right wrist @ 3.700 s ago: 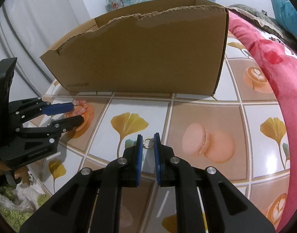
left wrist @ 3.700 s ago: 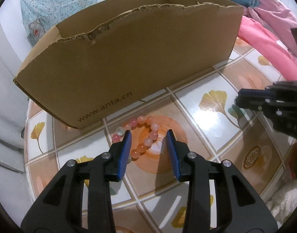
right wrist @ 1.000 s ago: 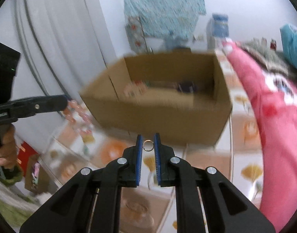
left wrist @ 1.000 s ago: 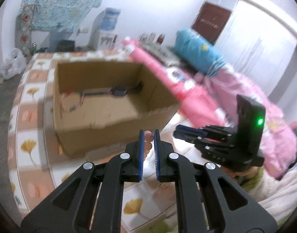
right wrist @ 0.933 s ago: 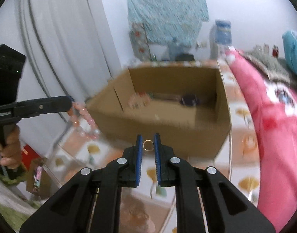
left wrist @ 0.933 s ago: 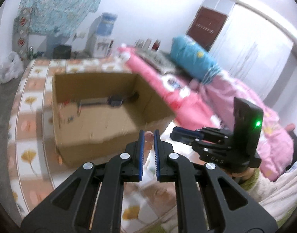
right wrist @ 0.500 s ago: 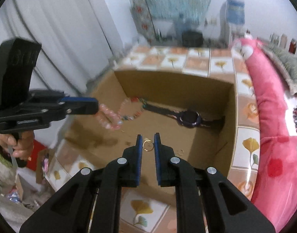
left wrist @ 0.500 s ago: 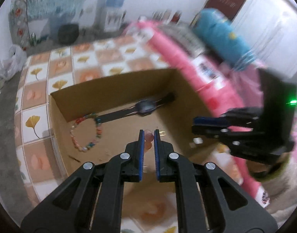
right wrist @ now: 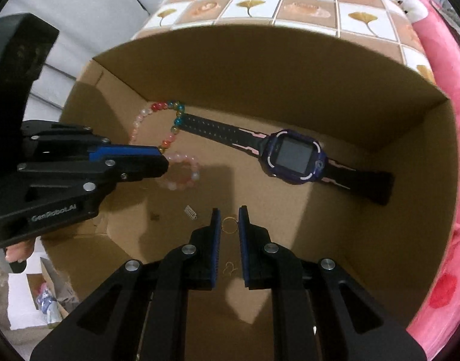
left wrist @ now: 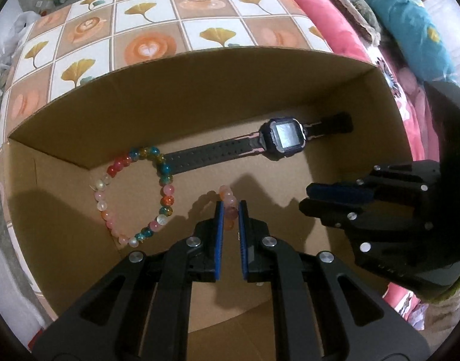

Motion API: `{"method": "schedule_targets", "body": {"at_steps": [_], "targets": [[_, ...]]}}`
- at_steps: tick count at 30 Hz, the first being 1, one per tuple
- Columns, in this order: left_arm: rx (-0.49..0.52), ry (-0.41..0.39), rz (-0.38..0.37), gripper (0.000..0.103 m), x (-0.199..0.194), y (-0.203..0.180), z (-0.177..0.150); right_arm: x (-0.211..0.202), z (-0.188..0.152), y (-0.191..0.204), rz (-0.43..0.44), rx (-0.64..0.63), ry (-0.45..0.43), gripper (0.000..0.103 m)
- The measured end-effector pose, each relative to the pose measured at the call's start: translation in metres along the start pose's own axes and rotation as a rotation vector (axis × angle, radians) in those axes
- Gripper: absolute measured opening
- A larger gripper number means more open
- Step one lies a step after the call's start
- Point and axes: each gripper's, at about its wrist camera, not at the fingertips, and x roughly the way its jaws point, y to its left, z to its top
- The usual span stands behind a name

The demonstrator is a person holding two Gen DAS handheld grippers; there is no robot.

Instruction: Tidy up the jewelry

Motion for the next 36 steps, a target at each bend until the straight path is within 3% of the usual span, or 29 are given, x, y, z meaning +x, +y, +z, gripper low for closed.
{"method": "schedule_targets", "body": {"at_steps": [2,5,13,16,19,21,24,26,28,33,36], "targets": [[-0.003,-0.001,-0.005,0.009,0.001,0.001,0.001,0.000,0.000,0.000,0.012,0.006,-0.006,0.013],[-0.018,-0.004,-0.005,0.030,0.000,0.004,0.000,-0.002,0.000,-0.001,0.008,0.017,-0.014,0.013],[-0.007,-0.116,-0.044,0.037,-0.036,-0.003,-0.008,-0.032,-0.011,-0.005,0.040,0.044,-0.092,0.013],[0.015,-0.191,-0.058,0.047,-0.067,-0.008,-0.023,-0.063,-0.025,-0.008,0.102,0.073,-0.184,0.015],[0.036,-0.283,-0.087,0.065,-0.107,-0.009,-0.051,-0.096,-0.046,-0.013,0.163,0.111,-0.301,0.033],[0.048,-0.372,-0.108,0.072,-0.136,-0.006,-0.080,-0.130,-0.073,-0.020,0.195,0.128,-0.415,0.038],[0.014,-0.491,-0.098,0.083,-0.162,0.006,-0.114,-0.160,-0.114,-0.030,0.143,0.177,-0.550,0.050],[-0.058,-0.581,-0.059,0.085,-0.173,0.024,-0.145,-0.168,-0.135,-0.041,0.078,0.234,-0.602,0.055],[-0.152,-0.600,-0.074,0.086,-0.166,0.043,-0.163,-0.159,-0.154,-0.058,0.106,0.317,-0.592,0.059],[-0.354,-0.488,-0.218,0.086,-0.113,0.074,-0.182,-0.105,-0.163,-0.080,0.225,0.460,-0.439,0.059],[-0.417,-0.454,-0.372,0.086,-0.087,0.076,-0.190,-0.084,-0.162,-0.074,0.291,0.456,-0.405,0.059]]}}
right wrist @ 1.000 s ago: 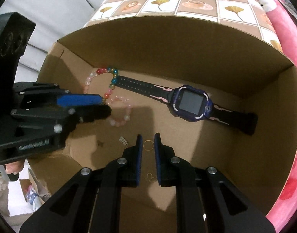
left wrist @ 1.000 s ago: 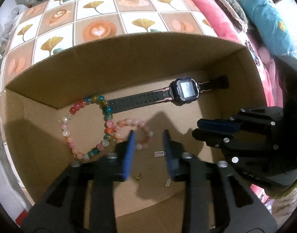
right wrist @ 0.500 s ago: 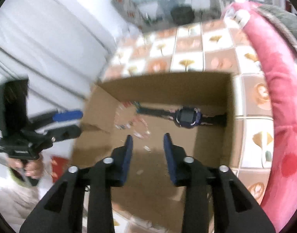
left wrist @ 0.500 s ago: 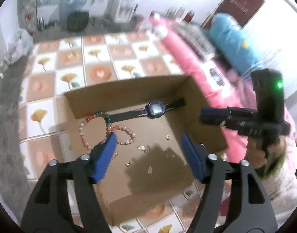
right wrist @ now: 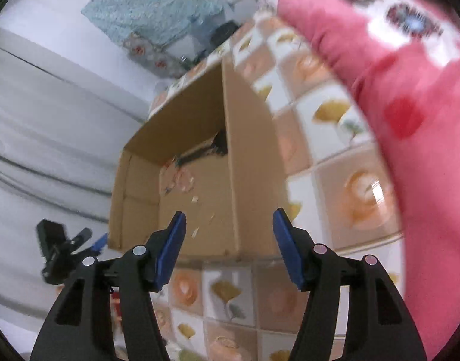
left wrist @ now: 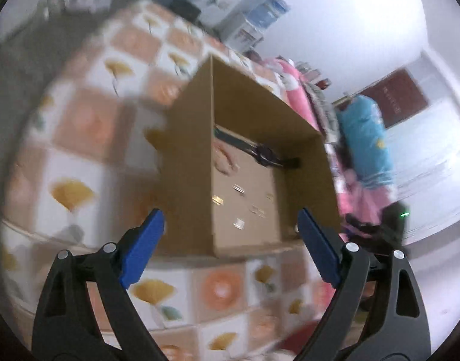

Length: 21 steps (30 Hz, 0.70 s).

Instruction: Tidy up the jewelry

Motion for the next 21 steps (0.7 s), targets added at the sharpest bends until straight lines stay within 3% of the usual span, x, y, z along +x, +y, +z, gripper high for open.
{"method": "schedule_targets", "body": {"at_steps": [2,6,9,12,14,18,21], "targets": [[-0.055,0.022,-0.063,0.086,0.006,0.005,-0.007,0.000,-0.006,0.004,-0.007,-0.019,-0.008,0.060],[-0.057,0.004,-0.045,0.087,0.007,0.003,-0.015,0.000,-0.011,0.010,-0.026,-0.052,-0.011,0.060],[-0.062,0.012,-0.076,0.087,0.001,-0.001,-0.020,-0.001,-0.014,0.006,-0.019,-0.046,-0.014,0.060],[-0.066,0.053,-0.167,0.087,0.004,-0.001,-0.032,-0.008,-0.026,0.008,0.036,-0.044,0.005,0.060],[-0.055,0.049,-0.139,0.087,0.003,-0.002,-0.038,-0.011,-0.033,0.007,0.064,-0.036,0.000,0.060],[-0.038,-0.065,-0.087,0.087,-0.017,0.000,-0.039,-0.030,-0.038,0.007,0.024,-0.053,-0.077,0.060],[0.013,-0.216,0.024,0.088,-0.041,-0.001,-0.030,-0.035,-0.033,0.004,0.006,-0.040,-0.093,0.060]]}}
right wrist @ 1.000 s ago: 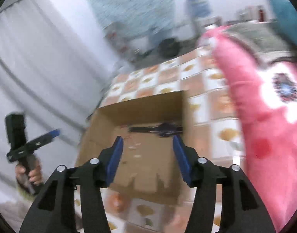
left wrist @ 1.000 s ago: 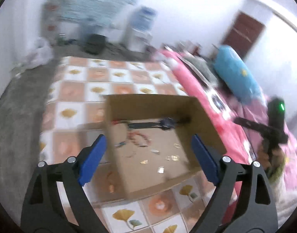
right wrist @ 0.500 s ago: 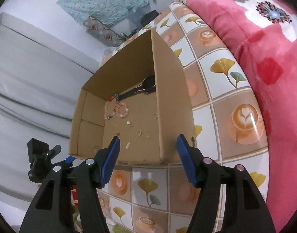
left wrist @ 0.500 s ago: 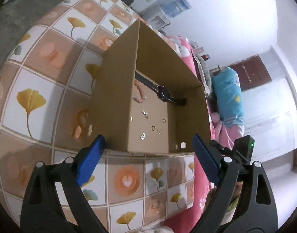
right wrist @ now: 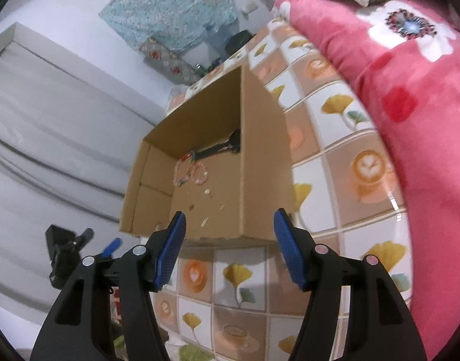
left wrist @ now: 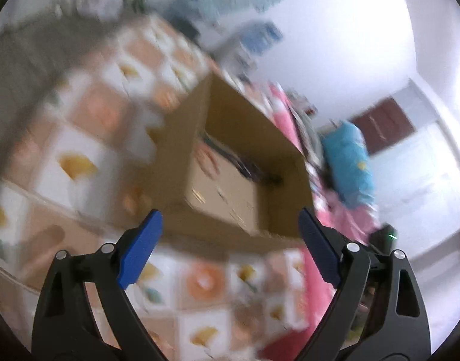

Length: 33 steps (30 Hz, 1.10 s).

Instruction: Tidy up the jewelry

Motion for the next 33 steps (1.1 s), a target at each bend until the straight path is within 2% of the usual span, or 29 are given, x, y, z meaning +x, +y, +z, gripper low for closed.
{"method": "schedule_targets", "body": {"at_steps": [2,4,8,10,14,21,29,33], "targets": [[0.011,-0.039,0.053,0.089,0.003,0.004,0.009,0.005,0.002,-0.001,-0.019,0.005,0.001,0.060],[-0.016,0.001,0.091,0.089,0.020,0.012,0.016,0.015,0.004,0.001,-0.034,-0.002,0.017,0.060],[-0.101,0.139,0.050,0.089,0.063,0.025,0.015,0.034,0.004,0.010,-0.081,-0.042,0.053,0.060],[-0.110,0.173,0.018,0.089,0.073,0.023,0.008,0.040,0.003,0.014,-0.072,-0.058,0.071,0.060],[-0.032,0.148,0.075,0.089,0.066,0.006,-0.001,0.042,0.001,0.024,-0.117,-0.093,0.072,0.062],[-0.036,0.142,0.018,0.089,0.030,0.002,-0.022,0.021,-0.020,0.027,-0.130,-0.098,0.056,0.062],[-0.073,0.164,-0.045,0.089,0.009,0.001,-0.050,-0.010,-0.054,0.023,-0.124,-0.085,0.028,0.062],[-0.045,0.156,-0.039,0.089,0.000,-0.003,-0.062,-0.019,-0.066,0.021,-0.112,-0.080,0.007,0.062]]}}
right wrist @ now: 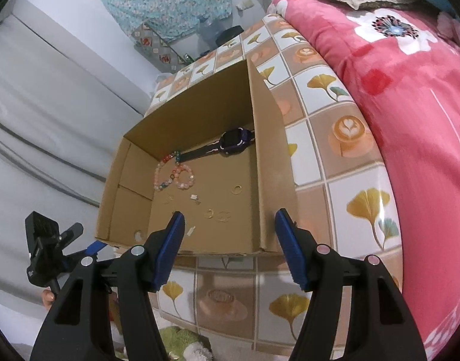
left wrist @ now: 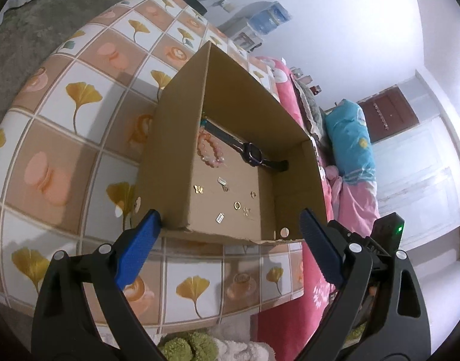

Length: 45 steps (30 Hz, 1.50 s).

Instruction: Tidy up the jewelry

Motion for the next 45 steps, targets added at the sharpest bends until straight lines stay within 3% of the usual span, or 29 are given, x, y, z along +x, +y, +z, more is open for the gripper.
{"method": "schedule_targets", "body": {"at_steps": [5,7,14,18,23,26,31,36,41,45], "targets": [[0.062,-0.020,0.022,0.089,-0.001,-0.005,-0.010,-0.001,-0.006,0.002,-0.014,0.008,-0.026,0.062],[0.100,-0.066,0.070,0.089,-0.010,-0.008,-0.018,-0.008,-0.013,0.009,-0.048,-0.005,-0.060,0.062],[0.309,-0.238,0.285,0.091,-0.038,-0.029,-0.044,-0.027,-0.058,0.018,-0.282,-0.060,-0.191,0.080],[0.340,-0.242,0.364,0.094,-0.038,-0.031,-0.054,-0.012,-0.088,0.016,-0.385,-0.091,-0.152,0.081],[0.285,-0.256,0.469,0.094,-0.031,-0.027,-0.061,0.013,-0.108,0.031,-0.361,-0.143,-0.048,0.081],[0.270,-0.277,0.513,0.094,-0.031,-0.029,-0.063,0.020,-0.105,0.054,-0.370,-0.218,-0.048,0.083],[0.304,-0.294,0.595,0.094,-0.031,-0.038,-0.063,0.021,-0.098,0.086,-0.356,-0.296,-0.087,0.094],[0.296,-0.205,0.615,0.094,-0.018,-0.040,-0.062,0.029,-0.094,0.096,-0.376,-0.297,-0.077,0.096],[0.384,-0.182,0.686,0.094,-0.004,-0.058,-0.068,0.030,-0.091,0.098,-0.443,-0.270,-0.077,0.096],[0.449,-0.171,0.732,0.094,0.005,-0.073,-0.072,0.031,-0.089,0.095,-0.429,-0.242,-0.059,0.096]]}}
